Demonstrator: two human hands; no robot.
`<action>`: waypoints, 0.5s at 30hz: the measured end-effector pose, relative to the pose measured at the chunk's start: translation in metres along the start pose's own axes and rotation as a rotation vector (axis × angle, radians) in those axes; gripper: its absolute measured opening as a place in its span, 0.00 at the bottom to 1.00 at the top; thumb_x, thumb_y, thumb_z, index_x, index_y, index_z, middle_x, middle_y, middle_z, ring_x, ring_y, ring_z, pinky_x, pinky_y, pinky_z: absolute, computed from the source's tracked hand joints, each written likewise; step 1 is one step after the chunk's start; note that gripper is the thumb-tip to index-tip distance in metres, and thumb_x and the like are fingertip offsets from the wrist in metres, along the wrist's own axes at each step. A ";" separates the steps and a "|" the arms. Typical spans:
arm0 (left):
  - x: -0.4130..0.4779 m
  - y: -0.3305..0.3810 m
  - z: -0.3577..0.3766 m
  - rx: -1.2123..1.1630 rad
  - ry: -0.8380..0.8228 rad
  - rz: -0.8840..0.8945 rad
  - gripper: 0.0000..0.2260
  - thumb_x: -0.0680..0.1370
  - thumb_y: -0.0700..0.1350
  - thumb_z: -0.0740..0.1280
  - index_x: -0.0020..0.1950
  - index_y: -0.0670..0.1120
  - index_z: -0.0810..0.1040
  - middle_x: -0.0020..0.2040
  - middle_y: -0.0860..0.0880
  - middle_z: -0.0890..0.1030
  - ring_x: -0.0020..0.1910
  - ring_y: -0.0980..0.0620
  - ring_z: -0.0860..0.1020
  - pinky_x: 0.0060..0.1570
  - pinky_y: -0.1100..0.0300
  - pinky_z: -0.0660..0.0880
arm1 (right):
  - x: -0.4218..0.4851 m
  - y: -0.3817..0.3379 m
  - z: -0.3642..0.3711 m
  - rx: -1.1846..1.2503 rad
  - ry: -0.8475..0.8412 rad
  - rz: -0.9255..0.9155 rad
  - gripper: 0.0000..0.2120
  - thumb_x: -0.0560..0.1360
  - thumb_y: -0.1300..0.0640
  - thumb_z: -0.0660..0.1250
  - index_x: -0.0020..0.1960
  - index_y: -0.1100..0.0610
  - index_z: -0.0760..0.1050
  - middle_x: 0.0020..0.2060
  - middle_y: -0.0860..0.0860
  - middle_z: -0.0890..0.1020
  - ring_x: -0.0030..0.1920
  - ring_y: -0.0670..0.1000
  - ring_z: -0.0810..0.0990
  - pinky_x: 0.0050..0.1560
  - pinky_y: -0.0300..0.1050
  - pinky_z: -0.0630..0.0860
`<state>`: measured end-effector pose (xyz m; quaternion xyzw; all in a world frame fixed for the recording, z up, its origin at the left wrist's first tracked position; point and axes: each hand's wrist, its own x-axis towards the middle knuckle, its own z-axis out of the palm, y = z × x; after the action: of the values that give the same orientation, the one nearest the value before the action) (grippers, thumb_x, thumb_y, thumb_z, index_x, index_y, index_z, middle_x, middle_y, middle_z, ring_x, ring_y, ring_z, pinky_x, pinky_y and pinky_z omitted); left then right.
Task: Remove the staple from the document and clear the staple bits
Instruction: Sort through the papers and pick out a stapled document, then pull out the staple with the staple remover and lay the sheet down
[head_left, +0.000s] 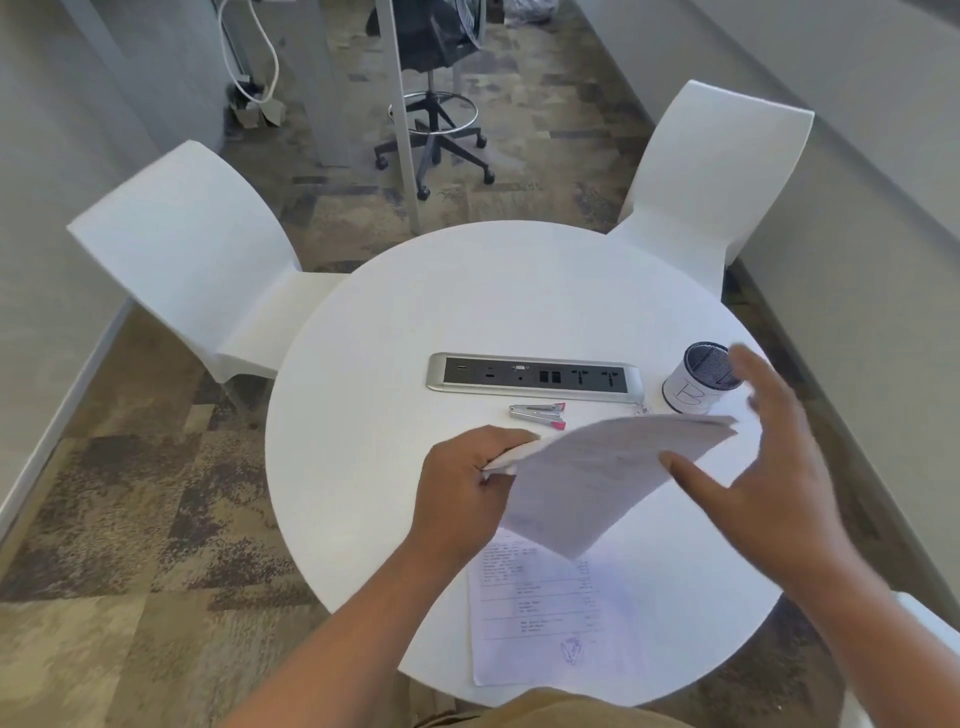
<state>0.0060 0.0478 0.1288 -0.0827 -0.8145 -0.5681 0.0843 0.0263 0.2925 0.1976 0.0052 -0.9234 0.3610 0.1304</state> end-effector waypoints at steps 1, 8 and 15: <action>0.003 0.007 -0.004 0.081 -0.023 0.117 0.15 0.73 0.34 0.66 0.51 0.51 0.85 0.45 0.59 0.85 0.44 0.64 0.81 0.43 0.65 0.76 | 0.006 -0.009 -0.011 -0.106 -0.047 -0.130 0.41 0.67 0.54 0.78 0.75 0.48 0.62 0.70 0.39 0.68 0.71 0.43 0.67 0.70 0.45 0.63; 0.023 0.037 -0.025 0.266 0.142 0.541 0.18 0.74 0.43 0.75 0.63 0.43 0.80 0.62 0.50 0.82 0.65 0.53 0.77 0.66 0.54 0.71 | 0.020 -0.010 -0.019 -0.062 -0.229 -0.172 0.18 0.74 0.63 0.70 0.49 0.38 0.83 0.43 0.31 0.84 0.45 0.37 0.83 0.47 0.34 0.76; 0.014 -0.017 -0.068 -0.383 0.051 -0.437 0.45 0.58 0.59 0.83 0.70 0.47 0.73 0.68 0.48 0.79 0.67 0.52 0.78 0.65 0.51 0.75 | -0.008 0.040 0.005 0.636 -0.208 0.340 0.19 0.61 0.38 0.78 0.42 0.51 0.86 0.43 0.52 0.88 0.43 0.54 0.87 0.42 0.50 0.84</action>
<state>-0.0084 -0.0211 0.1398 0.0946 -0.6885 -0.7181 -0.0364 0.0291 0.3183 0.1658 -0.0714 -0.7610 0.6439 -0.0339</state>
